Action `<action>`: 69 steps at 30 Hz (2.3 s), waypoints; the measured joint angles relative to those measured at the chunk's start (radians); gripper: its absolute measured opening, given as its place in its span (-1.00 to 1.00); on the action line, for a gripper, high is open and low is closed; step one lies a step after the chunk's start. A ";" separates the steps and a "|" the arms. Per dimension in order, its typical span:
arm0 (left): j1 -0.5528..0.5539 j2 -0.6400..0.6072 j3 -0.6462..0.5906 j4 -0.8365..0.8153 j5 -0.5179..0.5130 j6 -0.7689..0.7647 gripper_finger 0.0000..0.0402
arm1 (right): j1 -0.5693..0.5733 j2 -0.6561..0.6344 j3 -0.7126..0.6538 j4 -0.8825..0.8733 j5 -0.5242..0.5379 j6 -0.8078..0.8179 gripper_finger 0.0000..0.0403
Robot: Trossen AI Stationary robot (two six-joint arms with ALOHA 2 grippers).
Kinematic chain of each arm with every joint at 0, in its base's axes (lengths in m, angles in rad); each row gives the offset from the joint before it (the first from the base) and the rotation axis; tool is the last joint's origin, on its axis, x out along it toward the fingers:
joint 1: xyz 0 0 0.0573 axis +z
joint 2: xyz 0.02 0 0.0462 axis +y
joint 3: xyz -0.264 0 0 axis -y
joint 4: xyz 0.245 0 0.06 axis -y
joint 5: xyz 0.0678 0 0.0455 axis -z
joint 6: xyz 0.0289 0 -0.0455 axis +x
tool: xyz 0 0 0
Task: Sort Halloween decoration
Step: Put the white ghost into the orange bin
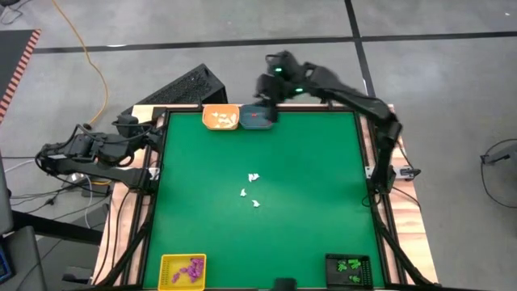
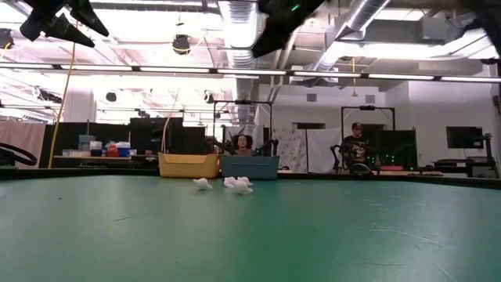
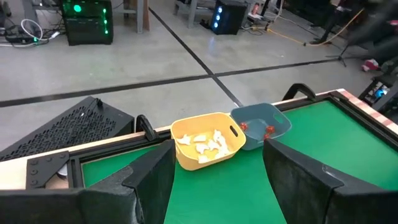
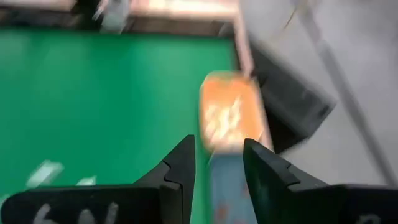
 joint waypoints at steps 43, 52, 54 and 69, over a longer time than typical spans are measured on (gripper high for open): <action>0.000 0.000 0.000 -0.035 0.012 -0.018 0.15 | 0.305 -0.059 -1.118 1.119 -0.078 0.240 -0.05; 0.000 0.000 0.000 -0.036 0.047 -0.018 0.15 | 0.315 0.017 -1.094 1.102 -0.078 0.105 0.21; 0.000 0.000 0.000 -0.041 0.047 -0.019 0.15 | 0.315 0.033 -1.094 1.107 -0.079 0.102 0.21; 0.000 0.000 0.000 -0.052 0.044 -0.019 0.15 | 0.312 0.108 -1.087 1.110 -0.073 0.103 0.09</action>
